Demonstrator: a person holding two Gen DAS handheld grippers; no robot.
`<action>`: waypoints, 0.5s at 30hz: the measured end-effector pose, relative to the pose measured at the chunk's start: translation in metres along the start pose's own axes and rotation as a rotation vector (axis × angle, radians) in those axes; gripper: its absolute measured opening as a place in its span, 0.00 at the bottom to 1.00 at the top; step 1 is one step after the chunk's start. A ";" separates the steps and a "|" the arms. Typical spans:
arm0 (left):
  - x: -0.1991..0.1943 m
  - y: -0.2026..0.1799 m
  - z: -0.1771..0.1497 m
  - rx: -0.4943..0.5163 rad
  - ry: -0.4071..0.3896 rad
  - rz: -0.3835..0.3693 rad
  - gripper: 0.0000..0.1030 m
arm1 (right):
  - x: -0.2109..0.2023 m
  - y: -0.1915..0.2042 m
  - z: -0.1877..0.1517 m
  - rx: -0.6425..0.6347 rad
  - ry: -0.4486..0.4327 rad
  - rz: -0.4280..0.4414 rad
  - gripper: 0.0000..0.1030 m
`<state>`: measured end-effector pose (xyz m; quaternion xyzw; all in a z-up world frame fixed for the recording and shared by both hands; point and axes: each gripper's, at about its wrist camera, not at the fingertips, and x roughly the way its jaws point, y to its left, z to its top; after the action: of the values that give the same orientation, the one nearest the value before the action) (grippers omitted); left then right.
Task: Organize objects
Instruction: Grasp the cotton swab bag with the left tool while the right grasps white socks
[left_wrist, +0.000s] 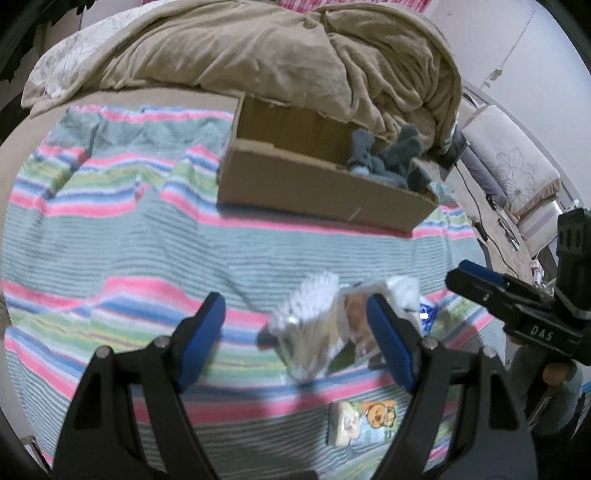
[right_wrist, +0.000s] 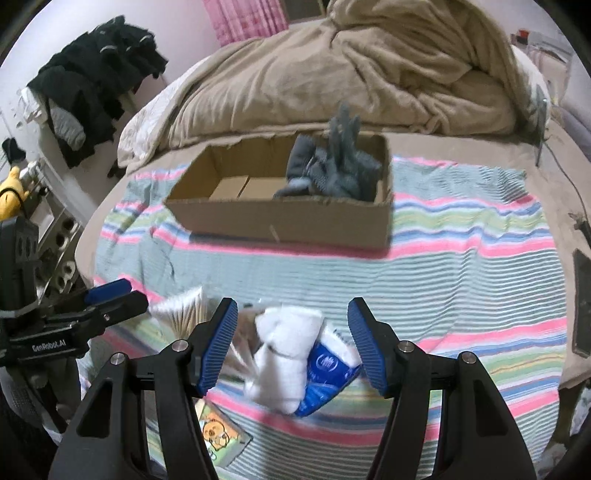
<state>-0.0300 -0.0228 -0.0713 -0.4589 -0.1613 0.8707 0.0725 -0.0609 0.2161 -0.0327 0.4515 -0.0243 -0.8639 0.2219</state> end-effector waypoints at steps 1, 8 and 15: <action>0.001 0.000 -0.002 -0.002 0.006 -0.001 0.78 | 0.002 0.001 -0.003 -0.007 0.007 0.004 0.64; 0.020 -0.003 -0.015 0.003 0.056 -0.005 0.78 | 0.018 0.000 -0.012 -0.015 0.058 0.024 0.63; 0.038 -0.003 -0.022 0.009 0.085 0.020 0.78 | 0.031 -0.004 -0.019 -0.009 0.092 0.036 0.62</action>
<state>-0.0333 -0.0049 -0.1110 -0.4968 -0.1495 0.8518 0.0723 -0.0628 0.2102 -0.0689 0.4893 -0.0186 -0.8381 0.2403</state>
